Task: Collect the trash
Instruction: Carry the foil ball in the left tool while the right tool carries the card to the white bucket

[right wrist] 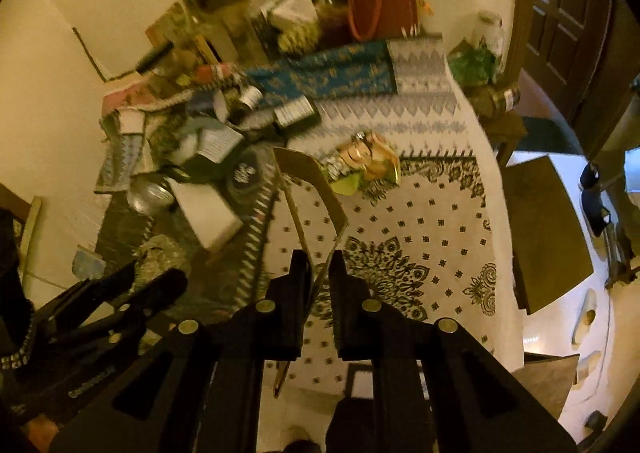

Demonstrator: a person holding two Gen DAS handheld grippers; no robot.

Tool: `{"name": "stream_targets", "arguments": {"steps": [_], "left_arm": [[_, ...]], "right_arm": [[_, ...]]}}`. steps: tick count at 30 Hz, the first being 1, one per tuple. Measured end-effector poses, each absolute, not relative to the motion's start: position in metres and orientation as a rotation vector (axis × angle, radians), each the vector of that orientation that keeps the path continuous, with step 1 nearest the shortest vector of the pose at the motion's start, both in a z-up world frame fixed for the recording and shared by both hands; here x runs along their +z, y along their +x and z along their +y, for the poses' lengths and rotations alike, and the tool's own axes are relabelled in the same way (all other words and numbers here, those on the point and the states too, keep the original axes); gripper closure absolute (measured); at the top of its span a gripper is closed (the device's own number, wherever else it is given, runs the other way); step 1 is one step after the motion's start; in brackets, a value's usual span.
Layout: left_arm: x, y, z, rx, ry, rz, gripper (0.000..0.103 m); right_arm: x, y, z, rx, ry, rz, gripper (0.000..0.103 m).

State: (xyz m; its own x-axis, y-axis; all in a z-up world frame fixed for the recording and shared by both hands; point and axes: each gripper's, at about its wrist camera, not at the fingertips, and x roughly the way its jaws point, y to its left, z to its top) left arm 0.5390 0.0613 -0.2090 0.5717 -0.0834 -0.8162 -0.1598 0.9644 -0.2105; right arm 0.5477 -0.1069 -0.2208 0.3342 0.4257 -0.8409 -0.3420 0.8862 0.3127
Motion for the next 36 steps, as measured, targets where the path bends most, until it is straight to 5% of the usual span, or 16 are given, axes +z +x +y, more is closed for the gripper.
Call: {"name": "stream_targets", "arguments": {"steps": [18, 36], "left_arm": [[-0.104, 0.323, 0.122, -0.021, -0.178, 0.692, 0.047], [-0.144, 0.224, 0.112, -0.099, -0.151, 0.817, 0.047]], "right_arm": [[-0.125, 0.359, -0.082, 0.398, 0.145, 0.843, 0.093], [-0.144, 0.245, -0.087, 0.341, 0.126, 0.939, 0.093]]}}
